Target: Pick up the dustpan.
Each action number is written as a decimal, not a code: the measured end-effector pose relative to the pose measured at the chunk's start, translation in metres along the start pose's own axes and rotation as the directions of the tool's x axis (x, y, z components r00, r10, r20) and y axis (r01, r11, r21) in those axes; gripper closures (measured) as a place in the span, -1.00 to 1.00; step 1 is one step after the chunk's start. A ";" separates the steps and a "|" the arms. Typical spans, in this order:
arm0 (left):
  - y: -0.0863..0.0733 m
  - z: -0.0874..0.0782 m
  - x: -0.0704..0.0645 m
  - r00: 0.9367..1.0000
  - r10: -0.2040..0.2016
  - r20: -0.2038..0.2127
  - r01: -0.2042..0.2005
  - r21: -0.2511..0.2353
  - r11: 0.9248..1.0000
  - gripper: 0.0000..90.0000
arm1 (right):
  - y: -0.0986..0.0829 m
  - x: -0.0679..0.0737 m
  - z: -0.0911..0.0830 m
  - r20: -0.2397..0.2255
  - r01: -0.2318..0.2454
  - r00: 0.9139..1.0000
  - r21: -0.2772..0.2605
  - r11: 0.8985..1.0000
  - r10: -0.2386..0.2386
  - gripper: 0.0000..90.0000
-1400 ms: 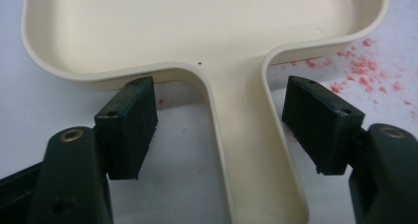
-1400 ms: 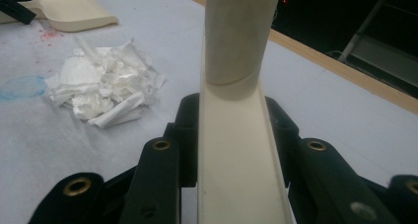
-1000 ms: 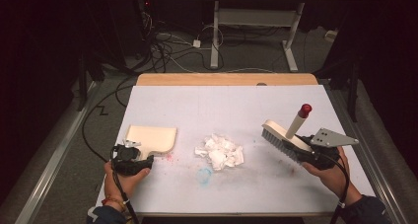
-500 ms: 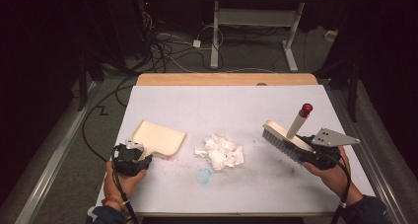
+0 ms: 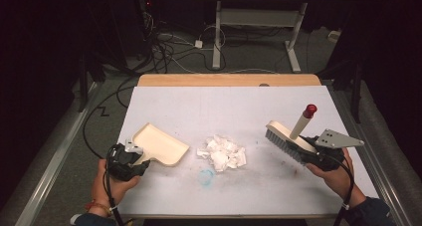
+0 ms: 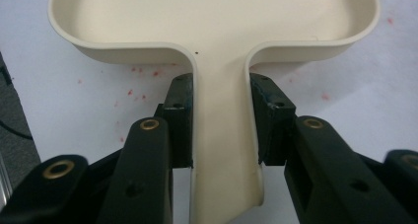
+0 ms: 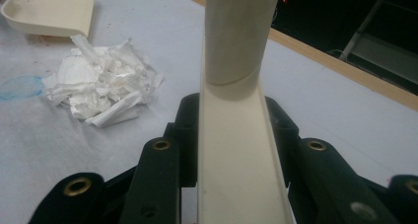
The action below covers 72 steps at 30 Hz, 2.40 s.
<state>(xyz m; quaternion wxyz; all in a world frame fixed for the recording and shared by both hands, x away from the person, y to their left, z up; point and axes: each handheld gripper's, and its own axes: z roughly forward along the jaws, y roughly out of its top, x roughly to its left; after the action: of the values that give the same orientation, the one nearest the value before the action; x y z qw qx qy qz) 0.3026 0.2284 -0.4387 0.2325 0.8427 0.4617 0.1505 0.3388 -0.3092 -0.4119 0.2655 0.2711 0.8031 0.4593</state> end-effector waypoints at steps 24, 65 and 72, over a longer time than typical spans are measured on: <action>0.006 0.003 -0.028 0.969 0.172 0.179 -0.185 0.060 0.981 0.40 | -0.002 0.003 0.007 0.005 0.007 1.000 0.020 1.000 -0.007 0.51; 0.014 0.011 -0.050 0.938 0.277 0.210 -0.297 0.068 0.953 0.40 | 0.002 -0.001 0.014 0.017 -0.020 1.000 0.009 1.000 0.020 0.51; 0.016 0.013 -0.051 0.935 0.282 0.217 -0.303 0.070 0.950 0.40 | 0.003 -0.001 0.014 0.025 -0.023 0.999 0.003 1.000 0.023 0.51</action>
<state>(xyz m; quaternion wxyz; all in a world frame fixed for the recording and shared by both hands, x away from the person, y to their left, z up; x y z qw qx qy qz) 0.2931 0.1739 -0.4431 0.2102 0.9238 0.3119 0.0721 0.3495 -0.3000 -0.4155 0.2695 0.2865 0.7975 0.4575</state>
